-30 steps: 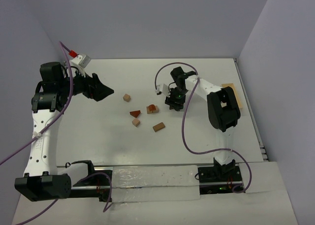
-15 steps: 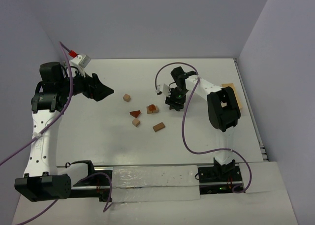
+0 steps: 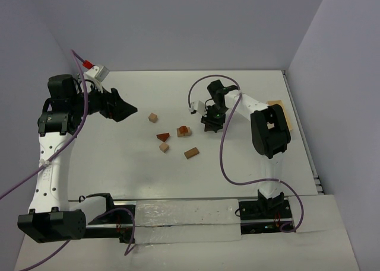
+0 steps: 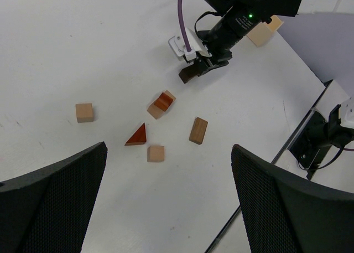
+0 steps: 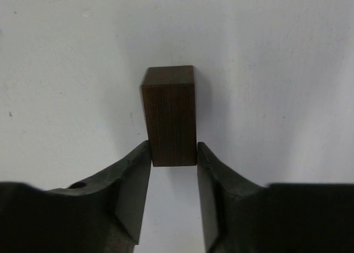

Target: Build the wood block tower

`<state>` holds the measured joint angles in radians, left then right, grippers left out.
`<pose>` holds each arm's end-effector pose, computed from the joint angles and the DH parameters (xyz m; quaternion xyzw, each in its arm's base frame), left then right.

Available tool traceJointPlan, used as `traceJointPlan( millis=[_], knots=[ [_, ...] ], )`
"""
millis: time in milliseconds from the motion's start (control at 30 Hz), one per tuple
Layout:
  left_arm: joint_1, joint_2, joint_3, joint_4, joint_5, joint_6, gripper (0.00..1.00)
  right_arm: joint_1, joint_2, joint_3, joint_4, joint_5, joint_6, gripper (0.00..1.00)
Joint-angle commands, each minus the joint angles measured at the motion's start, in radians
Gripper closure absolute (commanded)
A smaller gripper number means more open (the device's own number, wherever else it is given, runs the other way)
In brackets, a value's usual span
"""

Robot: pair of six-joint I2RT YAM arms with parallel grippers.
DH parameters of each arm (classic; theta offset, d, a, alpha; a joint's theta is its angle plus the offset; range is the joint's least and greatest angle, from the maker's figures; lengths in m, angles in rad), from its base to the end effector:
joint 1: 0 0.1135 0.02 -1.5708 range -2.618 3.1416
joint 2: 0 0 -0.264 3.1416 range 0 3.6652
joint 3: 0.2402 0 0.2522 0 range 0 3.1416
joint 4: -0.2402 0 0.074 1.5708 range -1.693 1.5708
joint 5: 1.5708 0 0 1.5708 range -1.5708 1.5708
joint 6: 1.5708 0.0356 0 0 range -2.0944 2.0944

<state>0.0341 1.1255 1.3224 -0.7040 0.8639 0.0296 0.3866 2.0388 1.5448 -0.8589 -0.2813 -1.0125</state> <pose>0.2205 -0.0196 0.4113 0.2105 0.7832 -0.3460 0.4718 0.3729 0.1625 0.1801 -0.6454 0.7433 0.0994 0.1453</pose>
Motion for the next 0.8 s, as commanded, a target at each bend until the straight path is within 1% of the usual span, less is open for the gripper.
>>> traceJointPlan(
  millis=[0,67,100,133,200,333,533,667,767],
  knots=[
    [-0.003,-0.024,0.009,0.034,0.017,-0.005,0.01,-0.008,-0.035,0.029,-0.022,-0.009,-0.012,0.60],
    [-0.003,-0.024,0.008,0.034,0.015,-0.004,0.01,-0.006,-0.037,0.029,-0.025,-0.012,-0.017,0.72],
    [-0.003,-0.024,0.006,0.034,0.014,-0.003,0.01,-0.006,-0.040,0.032,-0.029,-0.017,-0.019,0.75],
    [-0.003,-0.024,0.006,0.035,0.014,-0.003,0.01,-0.006,-0.043,0.032,-0.029,-0.018,-0.020,0.76],
    [-0.003,-0.024,0.005,0.035,0.012,-0.003,0.01,-0.006,-0.048,0.052,-0.050,-0.027,-0.024,0.83],
    [-0.003,-0.024,0.005,0.036,0.015,-0.002,0.01,-0.003,-0.065,0.131,-0.100,-0.057,-0.025,0.89],
    [-0.003,-0.026,0.000,0.037,0.018,0.000,0.01,0.039,-0.062,0.280,-0.188,-0.077,-0.040,0.91],
    [-0.003,-0.029,0.001,0.031,0.018,0.006,0.01,0.085,-0.051,0.326,-0.212,-0.081,-0.049,0.91],
    [-0.003,-0.033,0.003,0.024,0.020,0.009,0.01,0.129,-0.046,0.331,-0.209,-0.070,-0.059,0.91]
  ],
)
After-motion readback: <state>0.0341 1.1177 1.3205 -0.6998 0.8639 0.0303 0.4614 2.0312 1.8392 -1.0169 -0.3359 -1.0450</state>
